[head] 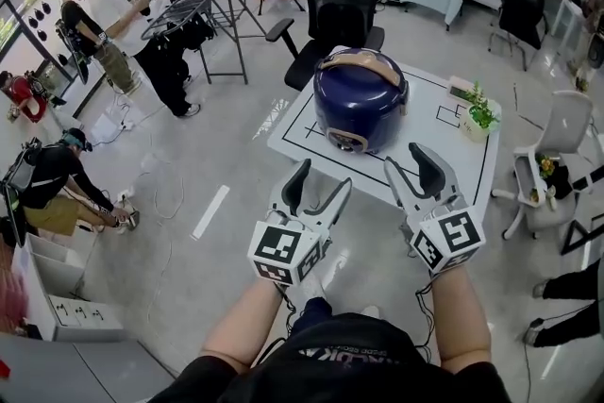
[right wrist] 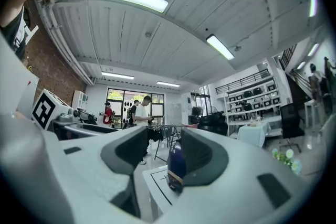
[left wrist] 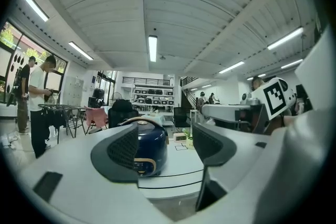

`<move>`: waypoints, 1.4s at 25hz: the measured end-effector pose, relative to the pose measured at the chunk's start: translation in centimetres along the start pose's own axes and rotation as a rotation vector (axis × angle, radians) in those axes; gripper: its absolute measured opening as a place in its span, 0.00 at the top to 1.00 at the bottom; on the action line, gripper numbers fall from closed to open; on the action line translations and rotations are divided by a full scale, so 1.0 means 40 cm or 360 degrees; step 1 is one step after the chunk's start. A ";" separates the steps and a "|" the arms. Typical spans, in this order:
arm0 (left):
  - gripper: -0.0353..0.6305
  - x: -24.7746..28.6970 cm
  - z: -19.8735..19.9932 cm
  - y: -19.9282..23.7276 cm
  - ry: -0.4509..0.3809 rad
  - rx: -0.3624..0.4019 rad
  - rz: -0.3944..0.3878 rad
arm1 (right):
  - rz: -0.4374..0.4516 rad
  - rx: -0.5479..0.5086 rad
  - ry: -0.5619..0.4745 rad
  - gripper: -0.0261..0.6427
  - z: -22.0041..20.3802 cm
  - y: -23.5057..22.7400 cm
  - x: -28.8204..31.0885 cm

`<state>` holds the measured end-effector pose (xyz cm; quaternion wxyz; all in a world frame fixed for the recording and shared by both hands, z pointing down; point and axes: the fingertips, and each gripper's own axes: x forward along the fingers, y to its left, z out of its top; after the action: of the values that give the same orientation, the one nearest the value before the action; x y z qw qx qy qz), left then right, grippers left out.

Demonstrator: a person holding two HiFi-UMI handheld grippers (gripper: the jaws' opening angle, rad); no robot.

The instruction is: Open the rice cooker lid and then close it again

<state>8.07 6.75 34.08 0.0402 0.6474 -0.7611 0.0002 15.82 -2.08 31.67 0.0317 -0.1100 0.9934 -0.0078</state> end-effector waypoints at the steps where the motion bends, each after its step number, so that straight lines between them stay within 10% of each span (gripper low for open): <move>1: 0.48 0.003 0.003 0.018 -0.0001 0.0000 -0.0010 | -0.0010 -0.0007 0.0003 0.68 0.001 0.002 0.017; 35: 0.48 0.199 0.012 0.425 0.0029 -0.0104 -0.0369 | -0.0335 -0.0207 0.0142 0.68 -0.031 -0.013 0.449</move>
<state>-10.00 1.62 34.96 0.0681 0.7294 -0.6803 -0.0234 -1.63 -6.53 31.83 -0.0208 -0.2151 0.9752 0.0485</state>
